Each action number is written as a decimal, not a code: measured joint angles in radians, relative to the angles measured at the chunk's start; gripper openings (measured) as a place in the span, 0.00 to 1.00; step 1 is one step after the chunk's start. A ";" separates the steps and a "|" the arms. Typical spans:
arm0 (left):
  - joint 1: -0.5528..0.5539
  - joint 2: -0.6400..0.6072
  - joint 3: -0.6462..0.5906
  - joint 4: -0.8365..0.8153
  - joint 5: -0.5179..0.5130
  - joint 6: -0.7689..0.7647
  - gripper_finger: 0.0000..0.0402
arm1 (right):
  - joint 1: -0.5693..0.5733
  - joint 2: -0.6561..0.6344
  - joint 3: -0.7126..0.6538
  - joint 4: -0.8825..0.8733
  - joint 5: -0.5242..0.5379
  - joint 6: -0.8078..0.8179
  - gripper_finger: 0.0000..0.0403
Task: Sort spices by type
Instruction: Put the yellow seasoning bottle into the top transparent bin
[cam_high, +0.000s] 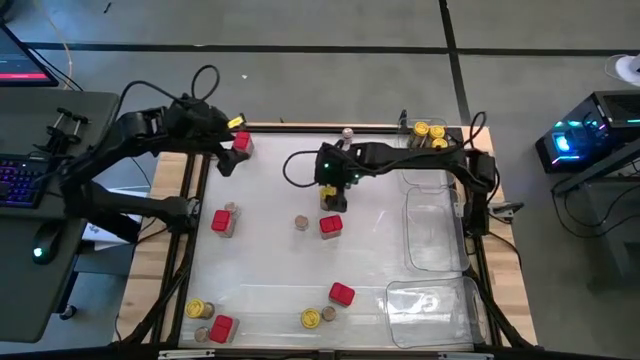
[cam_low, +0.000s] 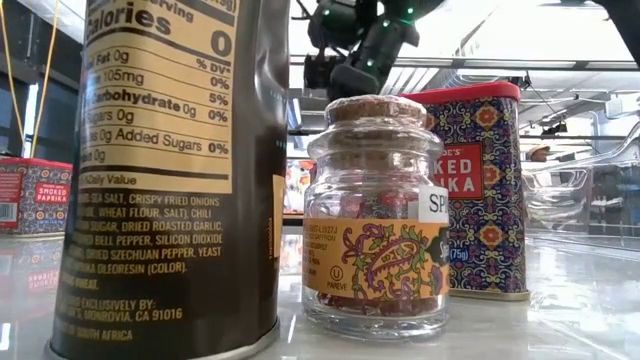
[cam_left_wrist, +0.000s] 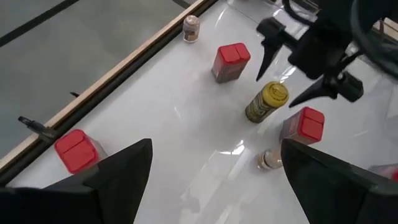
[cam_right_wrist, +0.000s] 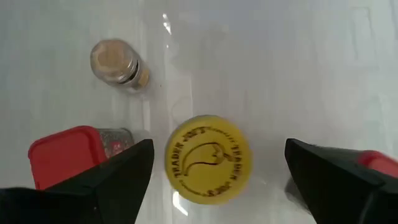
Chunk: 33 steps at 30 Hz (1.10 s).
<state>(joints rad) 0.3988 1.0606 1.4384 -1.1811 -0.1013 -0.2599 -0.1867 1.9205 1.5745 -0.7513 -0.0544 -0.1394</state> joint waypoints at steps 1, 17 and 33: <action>0.000 0.006 0.000 0.007 0.000 0.005 0.85 | 0.000 0.007 0.000 0.000 -0.001 0.000 0.89; 0.000 0.052 0.000 0.027 -0.040 0.037 0.85 | 0.000 0.071 -0.002 0.029 -0.002 -0.001 0.72; 0.000 0.052 0.000 0.027 -0.073 0.076 0.85 | -0.011 -0.054 0.116 -0.204 0.053 0.011 0.56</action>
<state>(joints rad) 0.3985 1.1126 1.4384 -1.1545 -0.1740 -0.1843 -0.1978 1.8665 1.6906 -0.9549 -0.0015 -0.1288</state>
